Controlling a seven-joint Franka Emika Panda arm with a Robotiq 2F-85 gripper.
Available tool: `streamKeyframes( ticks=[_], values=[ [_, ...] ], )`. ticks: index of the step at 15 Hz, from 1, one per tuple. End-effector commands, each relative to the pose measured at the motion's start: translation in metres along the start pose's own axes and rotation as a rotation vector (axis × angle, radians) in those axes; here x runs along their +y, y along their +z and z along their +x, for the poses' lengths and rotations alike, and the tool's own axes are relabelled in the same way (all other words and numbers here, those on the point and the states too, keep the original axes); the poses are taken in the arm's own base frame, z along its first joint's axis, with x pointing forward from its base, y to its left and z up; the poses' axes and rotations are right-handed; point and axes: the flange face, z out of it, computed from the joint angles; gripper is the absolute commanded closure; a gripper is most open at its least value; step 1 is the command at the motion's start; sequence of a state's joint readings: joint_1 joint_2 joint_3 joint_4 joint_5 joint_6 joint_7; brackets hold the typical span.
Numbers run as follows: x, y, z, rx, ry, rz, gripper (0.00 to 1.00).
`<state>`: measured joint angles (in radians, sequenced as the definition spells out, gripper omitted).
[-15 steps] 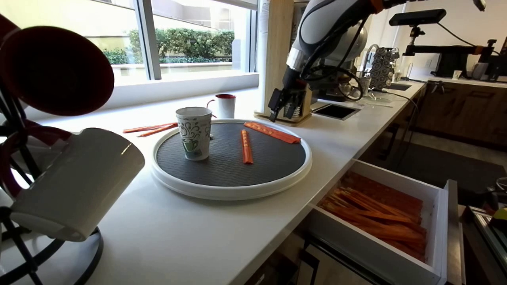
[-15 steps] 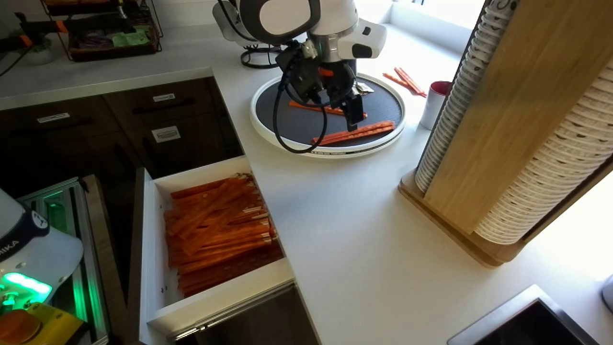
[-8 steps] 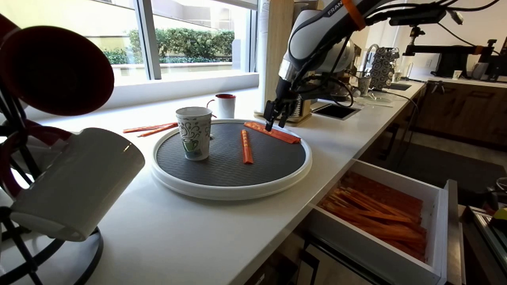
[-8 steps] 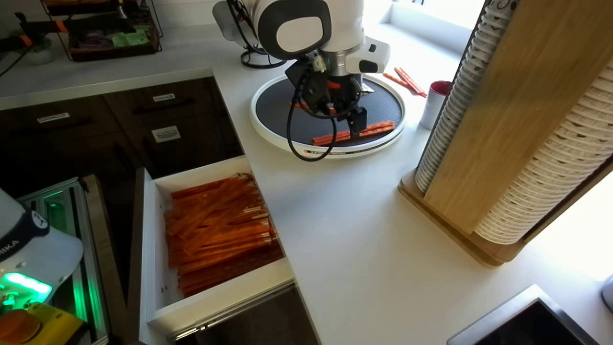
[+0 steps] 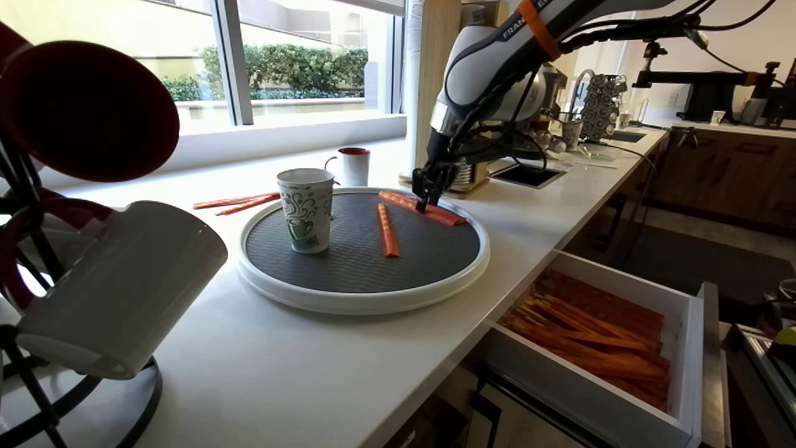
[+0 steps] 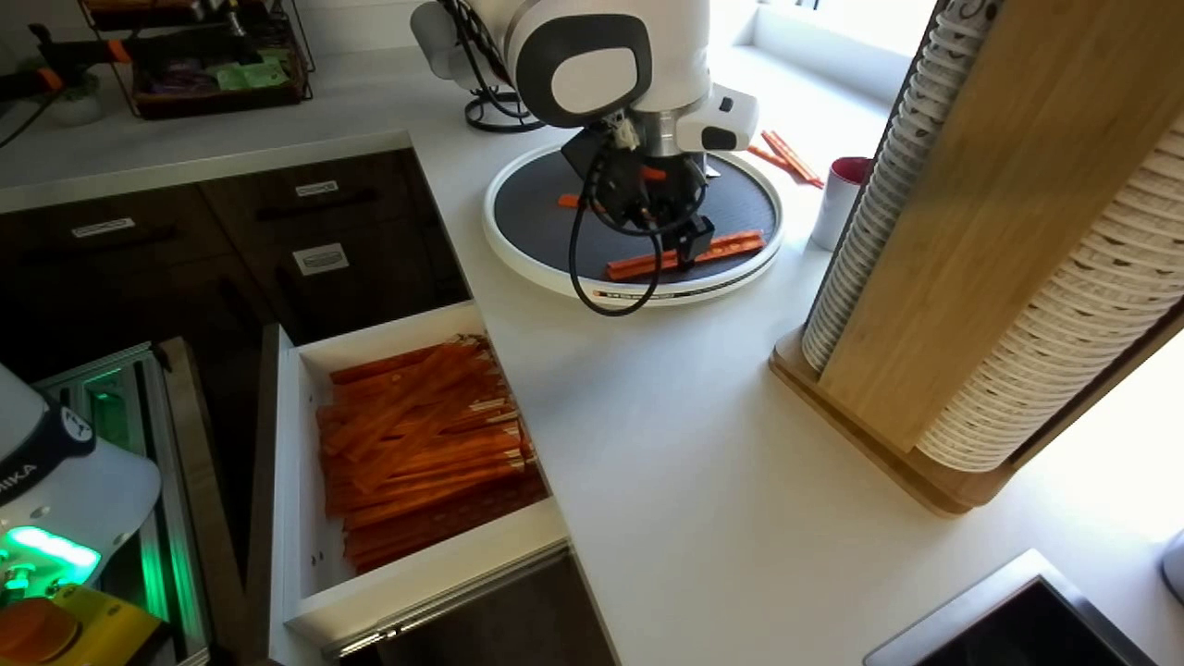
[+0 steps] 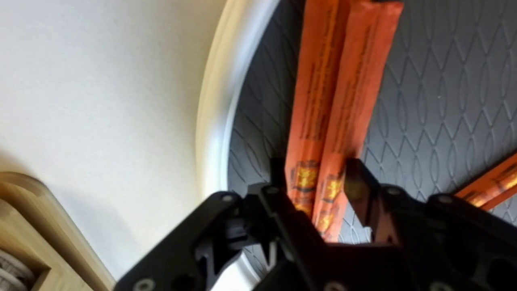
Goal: Put the ruler inside the drawer
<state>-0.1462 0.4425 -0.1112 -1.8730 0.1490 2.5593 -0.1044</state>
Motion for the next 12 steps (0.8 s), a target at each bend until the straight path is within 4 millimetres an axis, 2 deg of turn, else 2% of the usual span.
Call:
streamKeyframes(
  ticks=[1,2,3,4,6,7,8,9,11,12],
  values=[
    [0.001,0.006,0.004,-0.002,0.001,-0.026,0.70],
    [0.000,0.007,0.004,-0.007,-0.005,-0.030,0.78],
    [0.000,0.008,0.004,-0.009,-0.010,-0.034,0.73],
    [0.000,0.009,0.004,-0.012,-0.017,-0.038,0.64],
    [-0.001,0.010,0.004,-0.016,-0.025,-0.041,0.68],
    [-0.001,0.012,0.004,-0.020,-0.035,-0.041,0.66],
    [-0.002,0.012,0.004,-0.021,-0.042,-0.043,0.91],
    [-0.003,0.011,0.003,-0.022,-0.046,-0.039,0.91],
    [-0.008,0.006,0.004,-0.021,-0.050,-0.023,0.99],
    [-0.012,0.002,0.003,-0.020,-0.052,-0.013,1.00]
  ],
)
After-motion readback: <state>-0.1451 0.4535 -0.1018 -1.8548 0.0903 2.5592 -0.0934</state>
